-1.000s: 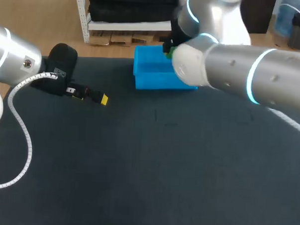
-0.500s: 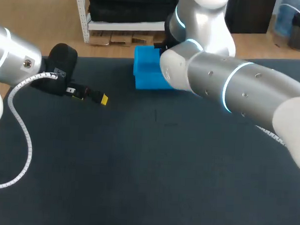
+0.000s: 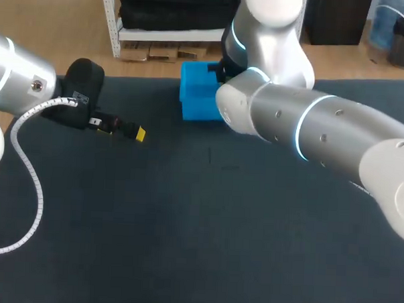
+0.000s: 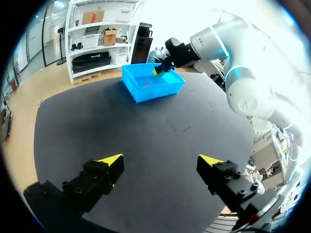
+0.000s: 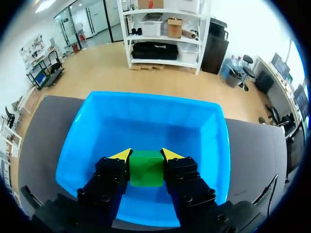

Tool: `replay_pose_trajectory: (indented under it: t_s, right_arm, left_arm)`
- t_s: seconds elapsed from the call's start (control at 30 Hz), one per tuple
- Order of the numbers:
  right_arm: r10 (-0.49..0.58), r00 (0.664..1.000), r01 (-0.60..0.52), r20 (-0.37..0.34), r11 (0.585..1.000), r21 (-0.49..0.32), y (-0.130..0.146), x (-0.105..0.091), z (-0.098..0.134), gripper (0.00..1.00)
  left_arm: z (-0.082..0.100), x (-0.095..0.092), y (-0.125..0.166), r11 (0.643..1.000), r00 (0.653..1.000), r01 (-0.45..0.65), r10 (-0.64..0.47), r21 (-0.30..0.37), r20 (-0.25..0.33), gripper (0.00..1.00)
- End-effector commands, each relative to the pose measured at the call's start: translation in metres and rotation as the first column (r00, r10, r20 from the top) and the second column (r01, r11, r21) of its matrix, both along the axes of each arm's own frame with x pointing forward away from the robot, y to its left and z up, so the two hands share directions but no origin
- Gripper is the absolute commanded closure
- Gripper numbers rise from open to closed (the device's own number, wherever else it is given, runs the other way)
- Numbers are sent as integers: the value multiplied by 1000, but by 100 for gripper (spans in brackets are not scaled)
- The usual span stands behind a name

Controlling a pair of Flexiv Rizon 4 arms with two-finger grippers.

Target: Use the left arm to pick the red cube and place it into the blue plastic box first, then use the right arm to grasp the green cube and put it into the same blue plastic box after the first action is fully finished.

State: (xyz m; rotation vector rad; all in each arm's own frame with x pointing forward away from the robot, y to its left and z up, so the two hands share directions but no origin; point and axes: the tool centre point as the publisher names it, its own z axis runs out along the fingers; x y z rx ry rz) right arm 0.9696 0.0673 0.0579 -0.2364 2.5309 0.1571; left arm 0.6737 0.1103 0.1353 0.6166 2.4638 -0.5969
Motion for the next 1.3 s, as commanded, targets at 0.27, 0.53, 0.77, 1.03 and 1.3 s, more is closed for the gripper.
replay_pose_trajectory:
  t_s: [0.27,0.53,0.77,1.03,1.3]
  right_arm:
    - [-21,850,-48,-527,992,-116,-5,5,-10,100]
    - [-5,826,-78,-564,989,-123,-5,-2,-12,100]
    - [-31,829,-43,-558,992,-119,-6,-3,-8,0]
    - [-6,876,-13,-483,999,-37,-10,-13,36,0]
    - [56,910,-42,-410,998,44,-19,-54,84,0]
  left_arm:
    - [-1,-1,2,1000,1000,4,-4,-8,4,0]
    - [-1,-1,2,1000,1000,4,-4,-8,4,0]
    - [-1,-1,2,1000,1000,4,-4,-8,4,0]
    - [-1,-1,2,1000,1000,4,-4,-8,4,0]
    - [-1,-1,2,1000,1000,4,-4,-8,4,0]
